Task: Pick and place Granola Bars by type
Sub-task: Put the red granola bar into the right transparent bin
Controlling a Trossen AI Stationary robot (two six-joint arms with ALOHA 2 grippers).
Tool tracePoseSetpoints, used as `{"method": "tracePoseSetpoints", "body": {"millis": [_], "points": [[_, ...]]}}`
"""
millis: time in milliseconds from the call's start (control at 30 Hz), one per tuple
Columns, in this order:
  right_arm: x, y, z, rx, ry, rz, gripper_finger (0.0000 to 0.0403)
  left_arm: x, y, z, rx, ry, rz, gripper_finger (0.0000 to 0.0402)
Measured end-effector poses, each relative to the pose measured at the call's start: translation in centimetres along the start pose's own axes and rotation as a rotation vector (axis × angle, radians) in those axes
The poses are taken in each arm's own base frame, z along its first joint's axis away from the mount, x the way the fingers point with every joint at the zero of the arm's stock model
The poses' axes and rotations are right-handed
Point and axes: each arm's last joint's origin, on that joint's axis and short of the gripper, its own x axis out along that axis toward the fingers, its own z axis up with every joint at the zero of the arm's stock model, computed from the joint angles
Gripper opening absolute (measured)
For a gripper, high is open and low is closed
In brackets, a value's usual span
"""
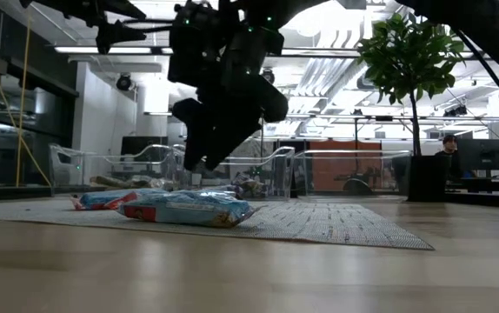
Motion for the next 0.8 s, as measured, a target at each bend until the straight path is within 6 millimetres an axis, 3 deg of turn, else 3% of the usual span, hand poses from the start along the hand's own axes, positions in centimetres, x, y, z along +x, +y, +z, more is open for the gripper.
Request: {"method": "tracePoseSetpoints", "body": {"millis": [467,800], "points": [[3.5,0.6,-0.4,0.001,0.086,-0.011,0.0229,0.0,0.0,0.0,0.000,0.000,0.001,0.0234],[4.2,0.4,-0.7,0.086,0.119,-0.044,0.0212,0.0,0.0,0.0,0.000,0.000,0.001,0.0233]]}}
